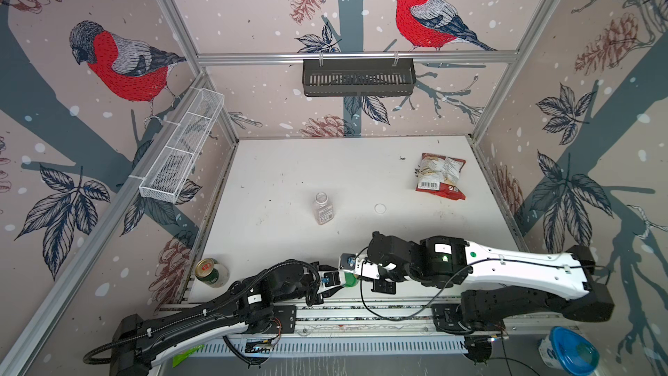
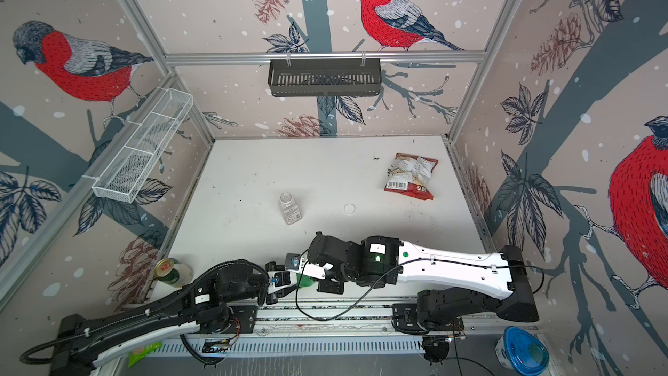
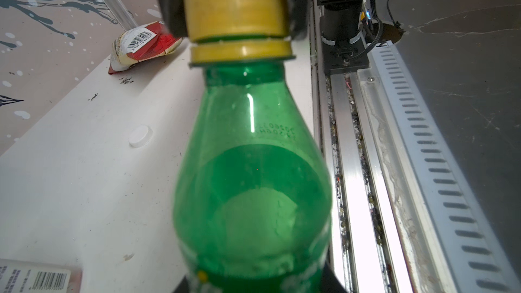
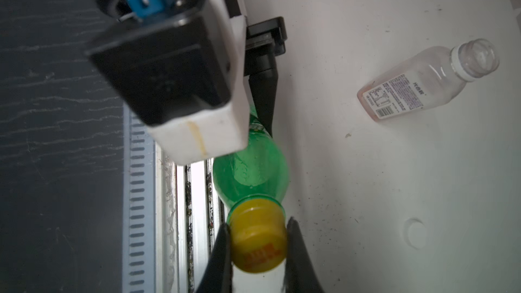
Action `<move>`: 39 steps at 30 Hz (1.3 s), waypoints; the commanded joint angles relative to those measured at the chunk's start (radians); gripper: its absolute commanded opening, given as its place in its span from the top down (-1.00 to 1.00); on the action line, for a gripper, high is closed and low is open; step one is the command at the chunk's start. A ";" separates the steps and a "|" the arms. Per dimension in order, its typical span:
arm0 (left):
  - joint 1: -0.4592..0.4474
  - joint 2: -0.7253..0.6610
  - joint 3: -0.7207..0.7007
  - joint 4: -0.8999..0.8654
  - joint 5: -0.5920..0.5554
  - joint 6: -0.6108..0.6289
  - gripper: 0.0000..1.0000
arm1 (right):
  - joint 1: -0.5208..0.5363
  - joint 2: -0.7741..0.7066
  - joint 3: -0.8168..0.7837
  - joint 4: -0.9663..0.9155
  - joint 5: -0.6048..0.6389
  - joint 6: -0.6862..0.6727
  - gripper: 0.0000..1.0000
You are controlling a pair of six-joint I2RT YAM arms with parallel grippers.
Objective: Screw on the bottle caps
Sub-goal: Screw the bottle cap onto the plastic bottle.
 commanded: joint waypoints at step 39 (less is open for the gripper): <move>-0.004 -0.010 0.007 0.097 0.065 0.062 0.90 | -0.192 -0.115 0.060 -0.089 -0.130 0.315 -0.37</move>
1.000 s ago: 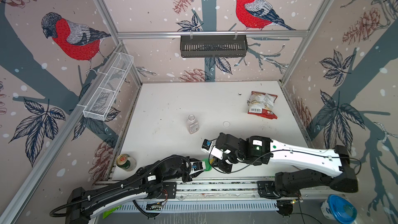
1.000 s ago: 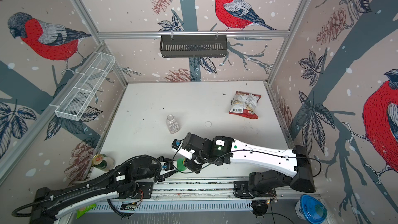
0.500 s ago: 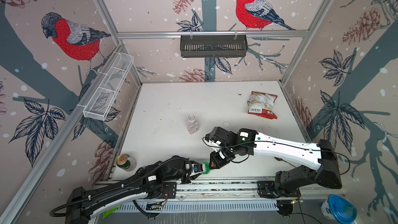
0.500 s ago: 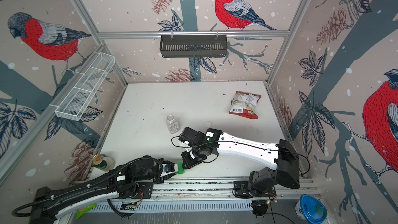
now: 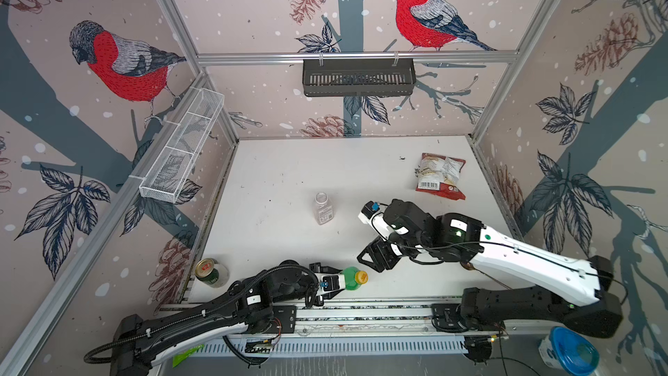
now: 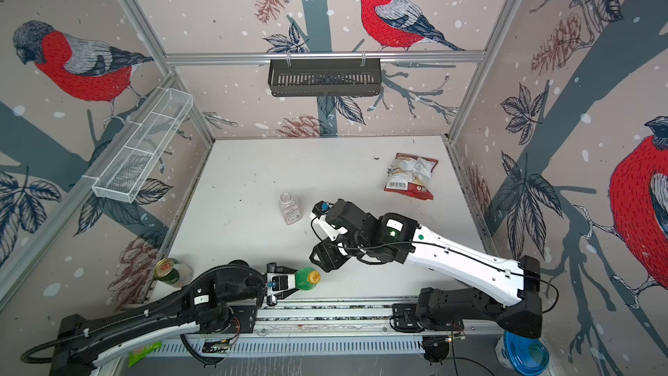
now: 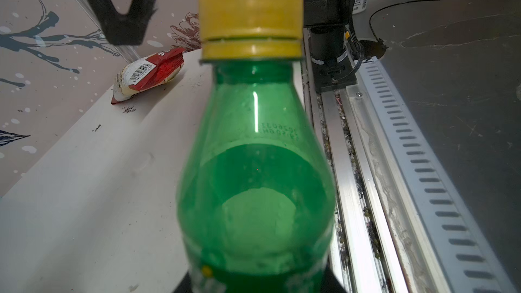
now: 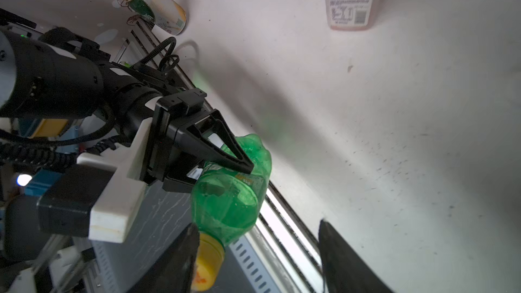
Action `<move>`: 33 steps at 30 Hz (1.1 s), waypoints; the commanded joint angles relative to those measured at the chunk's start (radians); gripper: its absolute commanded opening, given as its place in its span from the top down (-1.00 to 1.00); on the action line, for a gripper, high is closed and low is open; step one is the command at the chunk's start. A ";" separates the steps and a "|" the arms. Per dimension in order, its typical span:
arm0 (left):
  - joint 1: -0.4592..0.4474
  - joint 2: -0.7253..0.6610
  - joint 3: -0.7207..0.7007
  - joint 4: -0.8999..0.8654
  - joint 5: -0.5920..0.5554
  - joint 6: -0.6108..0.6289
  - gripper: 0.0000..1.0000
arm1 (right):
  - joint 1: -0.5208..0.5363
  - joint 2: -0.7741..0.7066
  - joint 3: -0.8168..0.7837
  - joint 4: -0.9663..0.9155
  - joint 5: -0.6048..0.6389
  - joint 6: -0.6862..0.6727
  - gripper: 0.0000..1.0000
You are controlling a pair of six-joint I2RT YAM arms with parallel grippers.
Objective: Screw on the bottle caps
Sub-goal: Screw the bottle cap onto the plastic bottle.
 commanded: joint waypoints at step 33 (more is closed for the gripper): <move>0.002 0.010 0.006 0.041 0.011 0.011 0.90 | 0.269 0.138 0.058 -0.035 0.228 -0.510 0.73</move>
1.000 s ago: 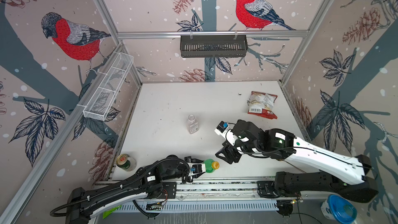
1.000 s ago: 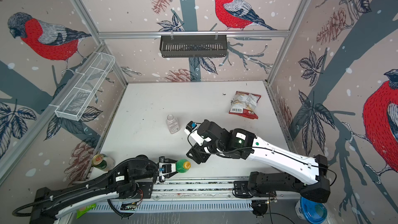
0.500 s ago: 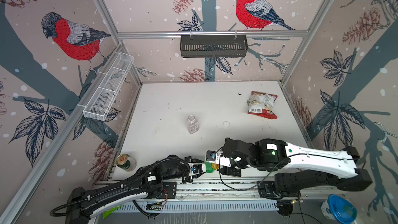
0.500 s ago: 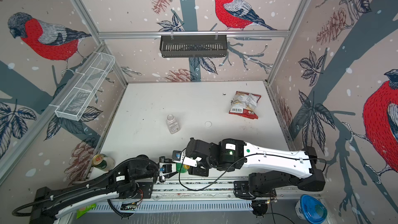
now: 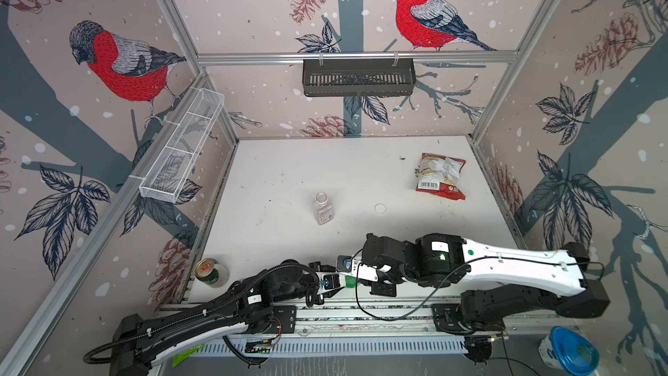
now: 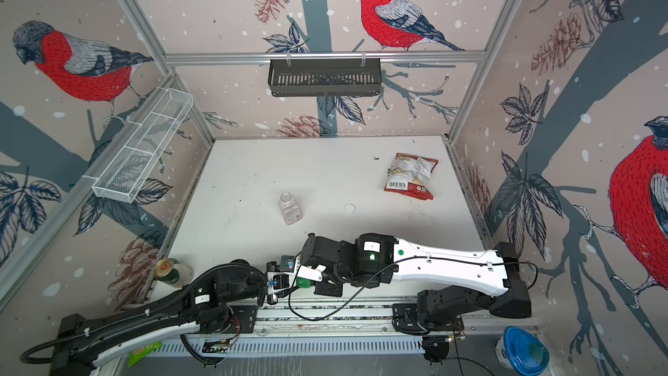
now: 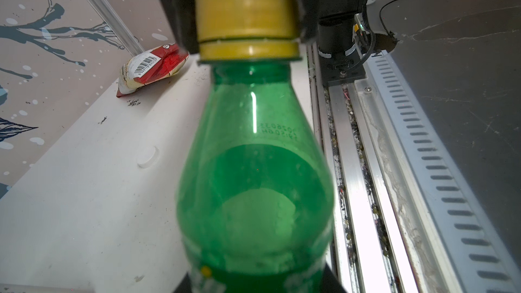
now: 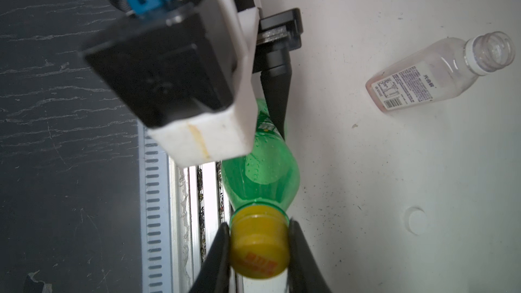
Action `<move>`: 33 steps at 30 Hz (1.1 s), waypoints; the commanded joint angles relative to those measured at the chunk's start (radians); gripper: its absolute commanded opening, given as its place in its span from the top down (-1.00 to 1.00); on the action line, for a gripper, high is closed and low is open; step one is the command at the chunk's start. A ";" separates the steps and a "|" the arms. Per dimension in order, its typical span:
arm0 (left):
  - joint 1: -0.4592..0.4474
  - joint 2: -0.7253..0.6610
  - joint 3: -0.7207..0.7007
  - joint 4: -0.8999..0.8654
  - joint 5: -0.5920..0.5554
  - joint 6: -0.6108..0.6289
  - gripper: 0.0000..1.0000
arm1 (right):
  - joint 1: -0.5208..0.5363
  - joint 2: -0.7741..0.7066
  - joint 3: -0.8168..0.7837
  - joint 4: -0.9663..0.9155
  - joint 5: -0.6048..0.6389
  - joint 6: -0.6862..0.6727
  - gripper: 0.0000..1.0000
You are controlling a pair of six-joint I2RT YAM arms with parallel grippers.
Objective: Screw on the bottle caps
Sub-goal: Screw the bottle cap onto the plastic bottle.
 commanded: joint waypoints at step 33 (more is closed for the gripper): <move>-0.001 -0.020 0.006 0.044 0.032 0.016 0.91 | -0.258 0.119 0.029 0.102 -0.296 0.850 0.15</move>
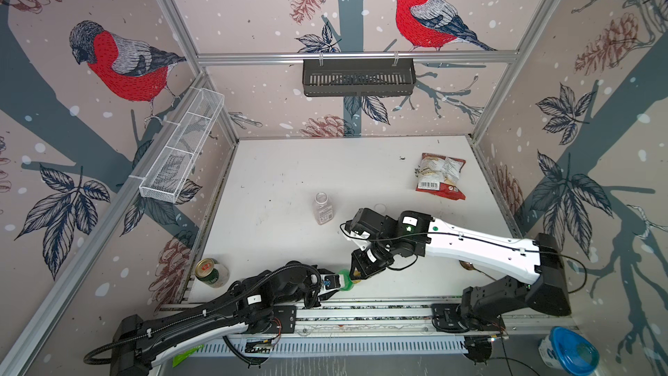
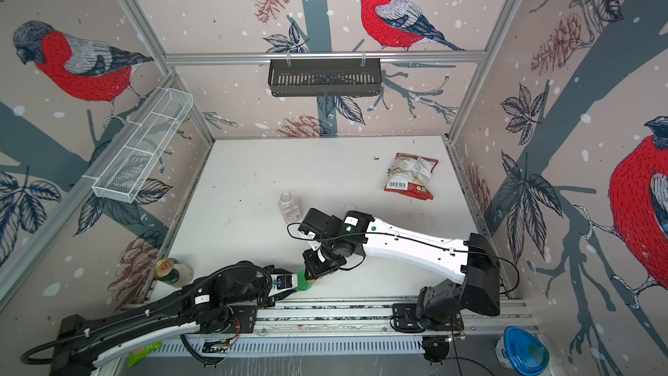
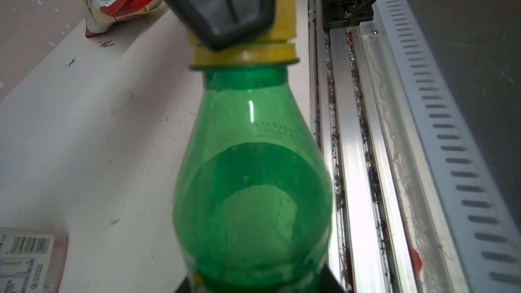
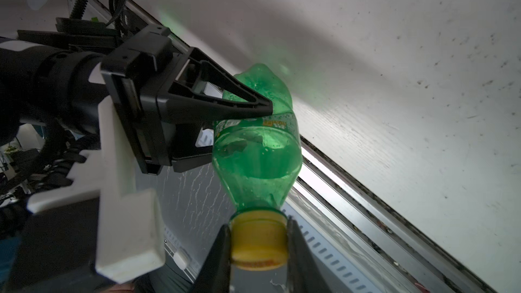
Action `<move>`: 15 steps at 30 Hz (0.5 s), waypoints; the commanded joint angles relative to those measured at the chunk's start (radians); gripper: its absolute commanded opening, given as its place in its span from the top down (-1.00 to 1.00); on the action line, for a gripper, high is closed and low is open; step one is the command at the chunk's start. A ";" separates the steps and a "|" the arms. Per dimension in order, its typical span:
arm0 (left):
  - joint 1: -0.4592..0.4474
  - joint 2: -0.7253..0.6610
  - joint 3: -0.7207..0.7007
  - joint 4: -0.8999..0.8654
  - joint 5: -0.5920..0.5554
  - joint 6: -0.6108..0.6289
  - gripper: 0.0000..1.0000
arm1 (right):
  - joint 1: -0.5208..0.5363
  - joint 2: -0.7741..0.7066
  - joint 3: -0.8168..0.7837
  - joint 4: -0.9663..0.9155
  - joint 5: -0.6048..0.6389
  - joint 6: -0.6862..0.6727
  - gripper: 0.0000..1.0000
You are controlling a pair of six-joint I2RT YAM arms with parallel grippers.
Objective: Screw on the bottle caps
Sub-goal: Screw the bottle cap onto the plastic bottle.
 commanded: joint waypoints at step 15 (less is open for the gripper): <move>-0.004 0.003 0.012 0.191 0.081 0.042 0.91 | 0.187 -0.404 -0.096 0.036 0.308 -1.006 -0.19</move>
